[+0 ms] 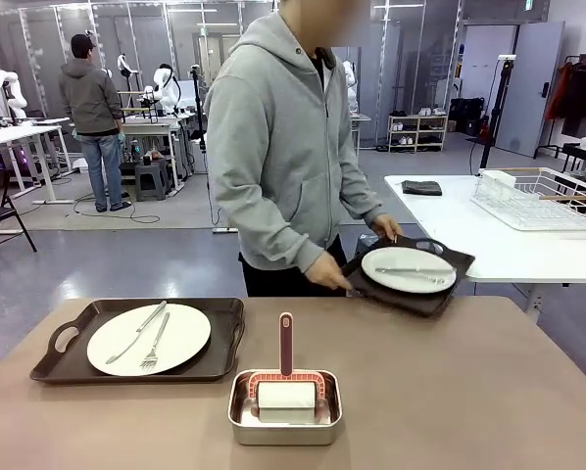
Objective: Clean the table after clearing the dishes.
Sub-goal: When the left (or right) Handle tray is removed, use the left hand (or right hand) to clean the left (or right) side of the table with the Lint Roller.
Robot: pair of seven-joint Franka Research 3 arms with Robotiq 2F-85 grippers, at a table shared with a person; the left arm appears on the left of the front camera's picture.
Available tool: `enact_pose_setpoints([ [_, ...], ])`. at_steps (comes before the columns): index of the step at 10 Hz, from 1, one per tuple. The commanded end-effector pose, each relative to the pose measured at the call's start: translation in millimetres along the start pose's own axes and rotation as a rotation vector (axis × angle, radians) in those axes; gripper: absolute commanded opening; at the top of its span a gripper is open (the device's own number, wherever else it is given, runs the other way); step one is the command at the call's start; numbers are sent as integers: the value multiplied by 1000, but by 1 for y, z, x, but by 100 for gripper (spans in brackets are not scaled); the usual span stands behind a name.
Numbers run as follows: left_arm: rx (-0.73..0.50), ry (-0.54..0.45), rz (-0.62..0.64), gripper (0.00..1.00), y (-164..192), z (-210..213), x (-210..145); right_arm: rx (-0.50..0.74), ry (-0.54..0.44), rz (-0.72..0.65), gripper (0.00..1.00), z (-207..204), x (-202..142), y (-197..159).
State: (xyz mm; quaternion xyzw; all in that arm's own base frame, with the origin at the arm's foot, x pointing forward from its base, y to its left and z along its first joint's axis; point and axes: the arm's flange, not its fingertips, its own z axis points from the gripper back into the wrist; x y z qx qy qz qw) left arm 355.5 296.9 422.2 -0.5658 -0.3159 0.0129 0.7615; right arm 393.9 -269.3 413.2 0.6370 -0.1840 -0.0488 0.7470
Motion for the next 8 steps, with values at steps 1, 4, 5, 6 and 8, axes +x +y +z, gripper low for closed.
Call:
enact_pose_setpoints([
  [1, -4, 0, 1, 100, -1, 4, -2, 0, -4, 0, 100, 2, -1, 2],
  [4, -4, 0, 1, 100, -1, 4, -2, 0, -4, 0, 100, 2, -1, 2],
  [5, -4, 0, 1, 100, -1, 4, -2, 0, -4, 0, 100, 2, -1, 2],
  [6, -4, 0, 1, 100, -1, 4, -2, 0, -4, 0, 100, 2, -1, 2],
  [8, -4, 0, 1, 100, -1, 4, -2, 0, 0, 0, 100, 0, 0, 0],
])
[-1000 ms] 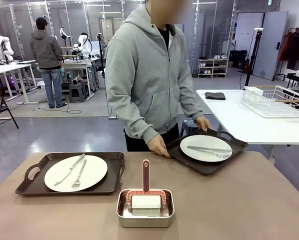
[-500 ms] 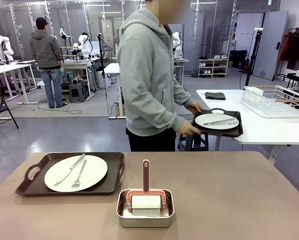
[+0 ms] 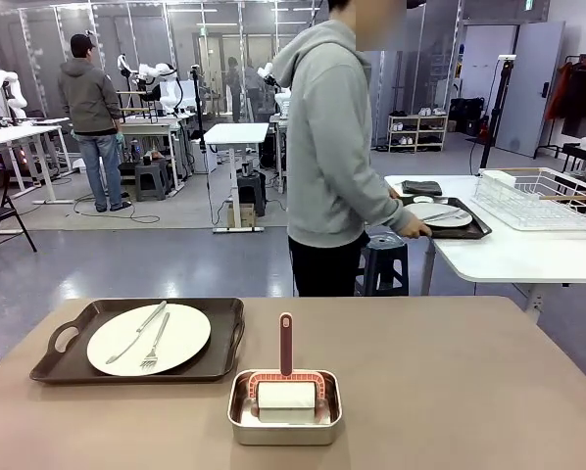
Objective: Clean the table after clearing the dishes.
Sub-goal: When the left (or right) Handle tray is removed, use the left hand (or right hand) to clean the left (or right) side of the table with the Lint Roller.
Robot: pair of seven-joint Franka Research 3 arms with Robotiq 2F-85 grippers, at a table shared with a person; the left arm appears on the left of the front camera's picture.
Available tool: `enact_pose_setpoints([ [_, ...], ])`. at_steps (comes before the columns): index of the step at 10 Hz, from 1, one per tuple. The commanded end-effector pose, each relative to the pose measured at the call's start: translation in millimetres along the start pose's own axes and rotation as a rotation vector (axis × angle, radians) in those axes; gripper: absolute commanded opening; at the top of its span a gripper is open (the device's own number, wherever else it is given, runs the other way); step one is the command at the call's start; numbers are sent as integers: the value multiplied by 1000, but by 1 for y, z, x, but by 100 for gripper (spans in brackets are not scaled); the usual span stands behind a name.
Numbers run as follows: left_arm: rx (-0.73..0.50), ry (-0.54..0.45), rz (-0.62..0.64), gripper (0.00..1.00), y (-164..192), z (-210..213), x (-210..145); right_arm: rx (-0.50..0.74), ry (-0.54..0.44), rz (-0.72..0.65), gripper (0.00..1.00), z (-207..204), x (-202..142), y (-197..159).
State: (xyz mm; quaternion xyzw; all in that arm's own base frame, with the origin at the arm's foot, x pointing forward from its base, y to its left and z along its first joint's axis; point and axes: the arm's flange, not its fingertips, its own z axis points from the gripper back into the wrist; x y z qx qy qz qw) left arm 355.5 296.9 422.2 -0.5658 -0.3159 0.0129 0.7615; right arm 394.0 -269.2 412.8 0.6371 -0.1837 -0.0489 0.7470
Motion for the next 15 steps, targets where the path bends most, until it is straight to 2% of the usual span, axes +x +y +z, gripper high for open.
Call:
enact_pose_setpoints([
  [1, -4, 0, 1, 100, -1, 4, -2, -63, 69, 48, 100, -31, 12, 19],
  [4, -4, 0, 1, 100, -1, 4, -2, -233, 397, 301, 100, -149, 32, 91],
  [6, -4, 0, 1, 100, -1, 4, -2, -318, 622, 473, 100, -230, 37, 125],
  [8, -4, 0, 1, 100, -1, 4, -2, -416, 859, 635, 100, -318, 28, 148],
  [9, -4, 0, 1, 100, -1, 4, -2, -486, 965, 692, 100, -356, 21, 150],
  [12, -4, 0, 1, 100, -1, 4, -2, -583, 1180, 802, 100, -453, -1, 138],
  [13, -4, 0, 1, 100, -1, 4, -2, -624, 1236, 826, 100, -479, -12, 130],
  [15, -4, 0, 1, 100, -1, 4, -2, -679, 1273, 906, 100, -512, -32, 120],
])
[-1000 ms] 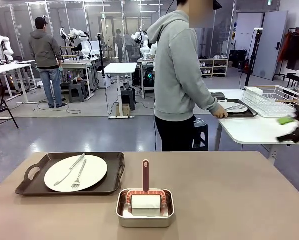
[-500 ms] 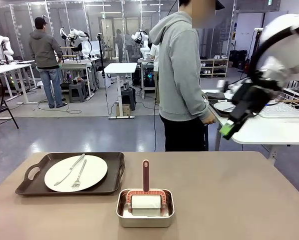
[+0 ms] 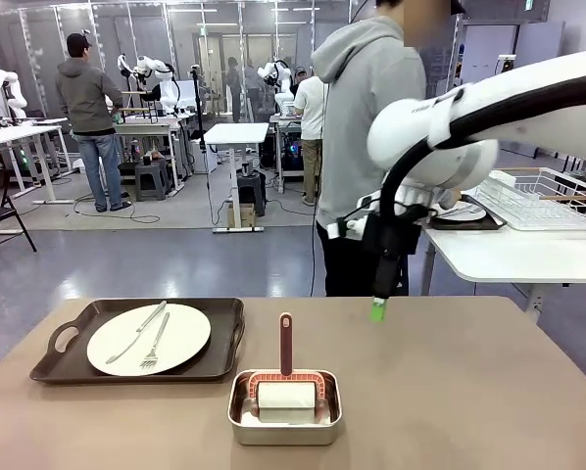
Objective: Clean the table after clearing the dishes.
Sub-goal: When the left (or right) Handle tray is removed, use the left hand (or right hand) to clean the left (or right) side of the table with the Lint Roller.
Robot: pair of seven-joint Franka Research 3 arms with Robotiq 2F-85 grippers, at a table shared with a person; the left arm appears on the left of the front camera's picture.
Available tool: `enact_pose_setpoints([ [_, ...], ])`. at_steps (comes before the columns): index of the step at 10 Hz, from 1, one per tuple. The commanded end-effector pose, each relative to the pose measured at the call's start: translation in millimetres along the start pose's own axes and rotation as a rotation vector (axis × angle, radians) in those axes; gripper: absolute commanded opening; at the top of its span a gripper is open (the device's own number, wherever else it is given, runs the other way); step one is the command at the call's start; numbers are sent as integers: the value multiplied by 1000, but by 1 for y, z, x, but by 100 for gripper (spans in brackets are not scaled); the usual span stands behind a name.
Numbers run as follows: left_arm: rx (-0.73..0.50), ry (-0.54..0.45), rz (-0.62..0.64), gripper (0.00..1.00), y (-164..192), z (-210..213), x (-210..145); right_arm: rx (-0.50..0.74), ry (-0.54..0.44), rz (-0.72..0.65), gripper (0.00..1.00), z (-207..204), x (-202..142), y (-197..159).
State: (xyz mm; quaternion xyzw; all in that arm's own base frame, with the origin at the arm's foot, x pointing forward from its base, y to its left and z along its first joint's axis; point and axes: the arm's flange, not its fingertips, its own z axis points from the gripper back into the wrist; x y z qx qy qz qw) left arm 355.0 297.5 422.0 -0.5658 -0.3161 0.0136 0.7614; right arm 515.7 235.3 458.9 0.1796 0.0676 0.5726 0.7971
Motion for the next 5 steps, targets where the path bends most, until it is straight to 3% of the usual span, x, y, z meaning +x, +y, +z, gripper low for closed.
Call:
enact_pose_setpoints([
  [1, -5, 2, 1, 100, -2, 3, -2, -100, 8, 3, 100, -9, 13, 5],
  [2, -5, 2, 1, 100, -2, 3, -2, -147, -12, 22, 100, -14, 8, 9],
  [3, -5, 2, 1, 100, -2, 3, -2, -38, 12, 25, 100, -8, 13, 3],
  [5, -5, 2, 1, 100, -2, 3, -2, -38, 12, 25, 100, -8, 13, 3],
])
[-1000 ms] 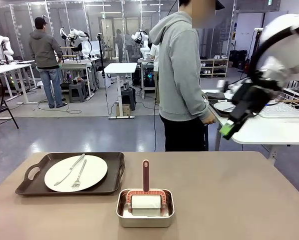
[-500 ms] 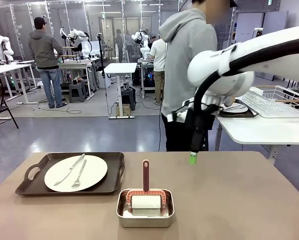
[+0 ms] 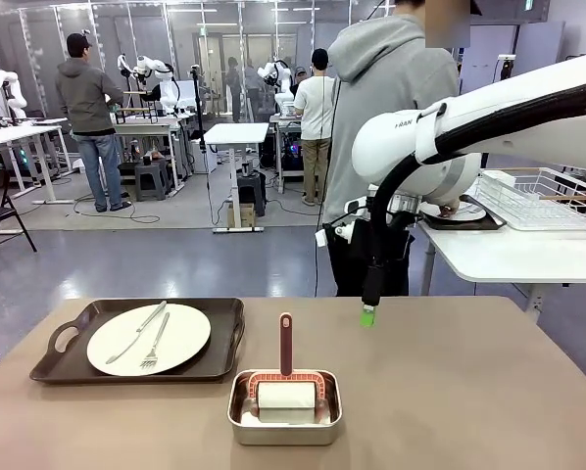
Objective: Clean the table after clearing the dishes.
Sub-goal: When the left (or right) Handle tray is removed, use the left hand (or right hand) to clean the left (or right) side of the table with the Lint Roller.
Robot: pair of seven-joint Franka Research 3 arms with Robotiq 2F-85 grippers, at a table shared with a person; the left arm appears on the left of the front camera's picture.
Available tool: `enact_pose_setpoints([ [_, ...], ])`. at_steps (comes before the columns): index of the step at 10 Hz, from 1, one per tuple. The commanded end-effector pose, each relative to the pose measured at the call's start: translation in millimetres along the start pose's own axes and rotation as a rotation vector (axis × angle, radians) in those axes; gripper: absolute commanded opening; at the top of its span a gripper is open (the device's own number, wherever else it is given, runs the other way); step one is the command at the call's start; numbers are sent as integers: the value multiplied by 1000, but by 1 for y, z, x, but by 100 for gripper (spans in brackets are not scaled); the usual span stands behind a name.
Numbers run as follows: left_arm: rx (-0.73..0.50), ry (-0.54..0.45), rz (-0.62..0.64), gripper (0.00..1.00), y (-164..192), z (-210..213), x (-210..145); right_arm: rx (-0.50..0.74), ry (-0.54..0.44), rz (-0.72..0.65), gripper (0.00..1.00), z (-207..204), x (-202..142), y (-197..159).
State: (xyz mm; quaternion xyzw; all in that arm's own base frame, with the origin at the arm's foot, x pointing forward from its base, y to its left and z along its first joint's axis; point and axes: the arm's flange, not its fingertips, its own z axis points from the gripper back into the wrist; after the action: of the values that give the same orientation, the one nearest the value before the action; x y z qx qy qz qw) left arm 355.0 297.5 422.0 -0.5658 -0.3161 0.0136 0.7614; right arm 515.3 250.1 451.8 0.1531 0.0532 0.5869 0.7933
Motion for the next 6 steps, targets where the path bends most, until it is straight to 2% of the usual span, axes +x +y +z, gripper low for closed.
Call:
enact_pose_setpoints([
  [1, -5, 2, 1, 100, -2, 3, -2, 22, -1, -4, 100, 2, 0, 1],
  [4, -5, 2, 1, 100, -2, 3, -2, 9, 5, -3, 100, 0, -2, 0],
  [5, -5, 2, 1, 100, -2, 3, -2, -26, 114, 49, 100, -3, 16, -2],
  [6, -5, 2, 1, 100, -2, 3, -2, -29, 121, 89, 100, -6, 33, -3],
])
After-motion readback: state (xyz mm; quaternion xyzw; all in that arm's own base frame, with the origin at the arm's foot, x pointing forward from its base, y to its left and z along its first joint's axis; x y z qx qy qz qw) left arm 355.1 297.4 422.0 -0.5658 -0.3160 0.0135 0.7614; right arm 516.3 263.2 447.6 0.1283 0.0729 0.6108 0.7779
